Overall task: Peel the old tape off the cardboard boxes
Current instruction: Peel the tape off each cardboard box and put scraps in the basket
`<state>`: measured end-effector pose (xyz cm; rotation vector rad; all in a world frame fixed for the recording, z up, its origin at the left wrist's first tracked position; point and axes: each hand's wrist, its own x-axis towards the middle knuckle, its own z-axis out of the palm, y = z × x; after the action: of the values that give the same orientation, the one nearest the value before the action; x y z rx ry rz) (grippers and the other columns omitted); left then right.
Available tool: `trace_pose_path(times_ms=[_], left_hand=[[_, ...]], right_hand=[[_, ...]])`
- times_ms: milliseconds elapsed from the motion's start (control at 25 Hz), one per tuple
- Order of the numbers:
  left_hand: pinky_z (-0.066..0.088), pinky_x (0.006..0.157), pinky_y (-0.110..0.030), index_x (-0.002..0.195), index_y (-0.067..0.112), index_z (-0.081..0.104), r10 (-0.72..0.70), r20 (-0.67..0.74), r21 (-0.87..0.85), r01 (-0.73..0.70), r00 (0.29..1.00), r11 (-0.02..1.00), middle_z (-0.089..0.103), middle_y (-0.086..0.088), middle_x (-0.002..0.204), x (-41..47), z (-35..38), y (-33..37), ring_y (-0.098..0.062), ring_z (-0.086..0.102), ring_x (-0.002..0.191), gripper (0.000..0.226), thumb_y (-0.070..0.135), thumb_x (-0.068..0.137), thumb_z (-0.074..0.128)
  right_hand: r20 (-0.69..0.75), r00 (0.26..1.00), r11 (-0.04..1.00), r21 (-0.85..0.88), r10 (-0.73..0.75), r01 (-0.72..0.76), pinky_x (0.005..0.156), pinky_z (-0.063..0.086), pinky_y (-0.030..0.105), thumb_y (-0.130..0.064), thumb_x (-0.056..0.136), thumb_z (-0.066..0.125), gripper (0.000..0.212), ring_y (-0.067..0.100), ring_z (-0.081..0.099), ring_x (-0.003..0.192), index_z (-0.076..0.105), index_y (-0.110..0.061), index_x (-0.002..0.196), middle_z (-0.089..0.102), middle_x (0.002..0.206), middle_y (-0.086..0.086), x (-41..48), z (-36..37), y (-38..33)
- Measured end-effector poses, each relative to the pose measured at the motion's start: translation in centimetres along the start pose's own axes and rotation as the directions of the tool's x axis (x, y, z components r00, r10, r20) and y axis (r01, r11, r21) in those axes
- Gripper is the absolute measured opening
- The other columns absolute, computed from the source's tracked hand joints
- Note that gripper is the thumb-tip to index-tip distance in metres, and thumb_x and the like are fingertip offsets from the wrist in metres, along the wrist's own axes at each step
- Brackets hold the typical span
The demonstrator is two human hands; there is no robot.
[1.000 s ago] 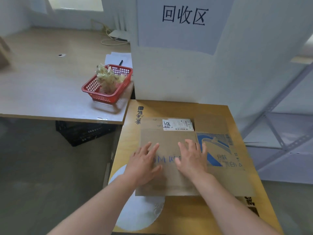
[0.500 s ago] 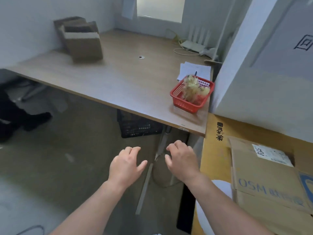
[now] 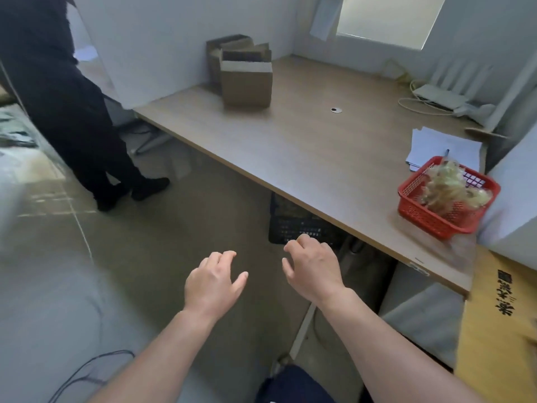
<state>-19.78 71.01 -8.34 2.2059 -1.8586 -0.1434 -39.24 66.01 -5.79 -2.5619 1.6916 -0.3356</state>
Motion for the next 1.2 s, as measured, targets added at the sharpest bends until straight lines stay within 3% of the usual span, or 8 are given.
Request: trace_pose_path(times_ms=[160,280,480,720,800,1040,1200], left_hand=[[0.044,0.076,-0.026,0.135,0.028,0.047,-0.018,-0.011,0.019,0.018,1.0,1.0,0.056,0.01,0.118,6.0,0.0,-1.5,-0.01,0.054,0.11,0.051,0.055,0.091,0.047],[0.045,0.074,-0.024,0.134,0.03,0.045,-0.003,-0.031,0.046,0.004,1.0,0.999,0.056,0.012,0.117,12.3,0.0,-1.9,-0.007,0.054,0.109,0.05,0.056,0.092,0.045],[0.049,0.079,-0.025,0.135,0.029,0.043,0.022,-0.013,0.026,-0.022,1.0,0.999,0.056,0.012,0.122,25.6,-0.4,0.0,-0.007,0.055,0.111,0.05,0.057,0.093,0.043],[0.035,0.063,-0.023,0.103,0.025,0.056,0.024,0.023,0.0,-0.024,0.999,1.0,0.06,0.01,0.103,37.1,0.0,1.5,-0.007,0.052,0.084,0.03,0.052,0.093,0.047],[0.032,0.061,-0.023,0.101,0.025,0.056,0.0,0.005,0.009,0.0,1.0,1.0,0.06,0.009,0.102,39.6,-0.1,0.9,-0.006,0.049,0.08,0.029,0.051,0.093,0.047],[0.038,0.07,-0.023,0.118,0.024,0.055,0.017,-0.006,-0.067,-0.018,1.0,0.998,0.059,0.008,0.116,46.6,0.4,-1.5,-0.01,0.056,0.102,0.036,0.049,0.094,0.049],[0.039,0.073,-0.025,0.127,0.024,0.051,0.079,-0.007,-0.111,-0.079,0.997,0.991,0.058,0.006,0.122,53.8,0.6,-3.2,-0.012,0.055,0.109,0.041,0.048,0.094,0.048]], right_hand=[[0.023,1.0,0.999,0.042,-0.017,0.016,0.081,0.042,0.031,-0.036,0.095,0.04,0.028,0.018,0.055,0.089,0.058,-0.021,0.11,0.057,0.103,-0.002,6.0,1.5,0.1],[0.031,0.999,0.998,0.069,-0.014,0.012,0.071,0.045,0.03,-0.035,0.095,0.039,0.026,0.018,0.056,0.079,0.058,-0.02,0.105,0.059,0.096,-0.003,11.9,2.2,1.5],[-0.012,1.0,0.997,0.081,0.021,-0.02,0.063,0.038,0.027,-0.033,0.094,0.042,0.027,0.023,0.059,0.078,0.061,-0.019,0.107,0.062,0.101,-0.001,24.0,1.9,5.2],[-0.007,1.0,1.0,0.022,0.016,-0.016,0.064,0.035,0.027,-0.034,0.095,0.038,0.03,0.024,0.061,0.083,0.06,-0.019,0.108,0.062,0.102,-0.001,35.1,2.9,8.8],[0.01,1.0,1.0,0.024,0.011,-0.011,0.064,0.035,0.027,-0.034,0.095,0.037,0.029,0.024,0.061,0.084,0.06,-0.02,0.108,0.062,0.102,-0.002,37.8,3.4,9.0],[0.016,1.0,1.0,0.003,0.015,-0.015,0.066,0.036,0.029,-0.034,0.094,0.038,0.029,0.024,0.06,0.089,0.059,-0.021,0.109,0.06,0.105,-0.003,45.2,4.6,9.1],[0.005,0.996,0.996,-0.015,0.094,-0.093,0.068,0.038,0.03,-0.033,0.094,0.038,0.028,0.025,0.059,0.09,0.058,-0.022,0.11,0.06,0.106,-0.003,50.8,5.4,9.3]])
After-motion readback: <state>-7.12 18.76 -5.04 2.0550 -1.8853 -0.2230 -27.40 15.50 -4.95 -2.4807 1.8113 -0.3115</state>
